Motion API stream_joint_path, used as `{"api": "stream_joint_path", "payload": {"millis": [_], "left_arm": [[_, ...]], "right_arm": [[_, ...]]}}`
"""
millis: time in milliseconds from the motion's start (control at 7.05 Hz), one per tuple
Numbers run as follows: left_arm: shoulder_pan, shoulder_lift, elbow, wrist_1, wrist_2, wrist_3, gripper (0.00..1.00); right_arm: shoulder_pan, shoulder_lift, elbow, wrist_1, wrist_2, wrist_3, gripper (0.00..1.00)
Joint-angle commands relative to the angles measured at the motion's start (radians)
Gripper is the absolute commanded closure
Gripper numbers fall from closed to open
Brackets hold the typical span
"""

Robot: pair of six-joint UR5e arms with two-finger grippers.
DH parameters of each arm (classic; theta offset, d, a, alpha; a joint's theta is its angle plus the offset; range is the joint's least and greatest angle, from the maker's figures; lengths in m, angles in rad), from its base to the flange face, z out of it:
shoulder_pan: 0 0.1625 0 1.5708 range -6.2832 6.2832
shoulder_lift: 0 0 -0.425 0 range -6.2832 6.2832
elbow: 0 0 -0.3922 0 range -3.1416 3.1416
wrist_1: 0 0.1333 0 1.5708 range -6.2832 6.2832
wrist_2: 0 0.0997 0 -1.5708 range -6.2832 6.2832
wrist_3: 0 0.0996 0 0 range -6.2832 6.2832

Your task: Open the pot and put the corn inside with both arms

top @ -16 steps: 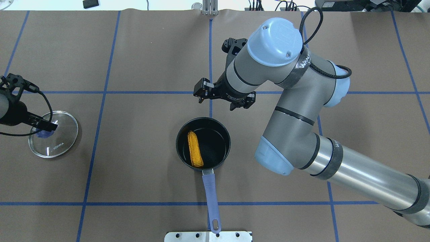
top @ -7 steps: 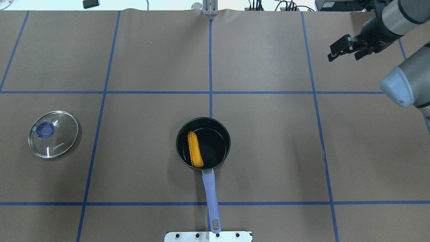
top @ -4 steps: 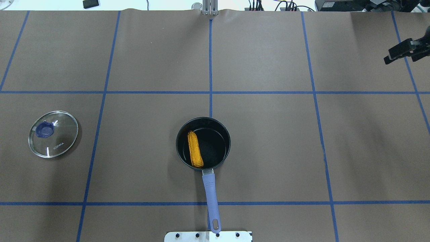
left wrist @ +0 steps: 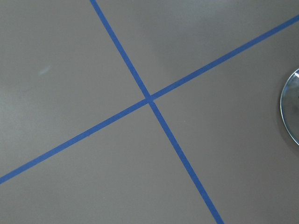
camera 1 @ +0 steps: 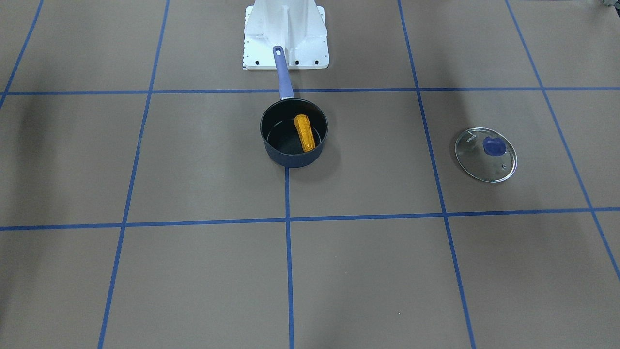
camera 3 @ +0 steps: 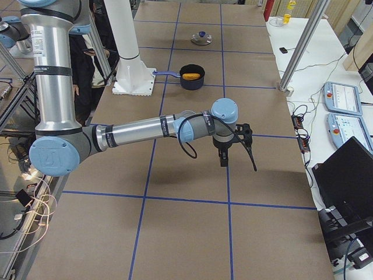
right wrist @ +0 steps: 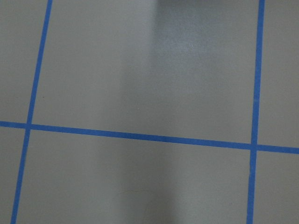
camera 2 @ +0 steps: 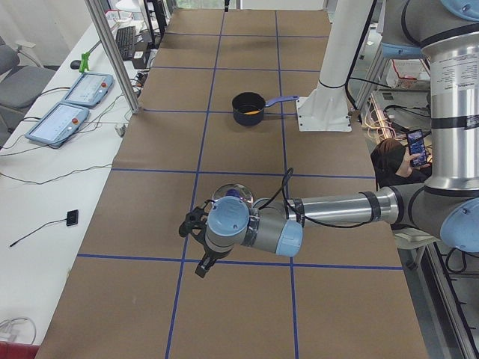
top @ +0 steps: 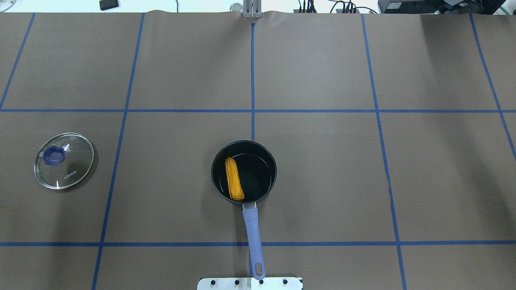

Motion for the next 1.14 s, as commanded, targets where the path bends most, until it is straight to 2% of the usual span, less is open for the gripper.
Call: {"api": "stream_joint_path", "payload": {"millis": [0,993], "left_arm": [[-0.003,-0.004,-0.005,0.000,0.000,-0.006,0.01],[-0.010,-0.023,0.001,0.039,-0.001,-0.008,0.01]], "right_arm": [[0.005,0.000,0.005,-0.009,-0.012,-0.006,0.00],[0.002,0.003,-0.011,-0.012,-0.007,-0.011,0.00]]}}
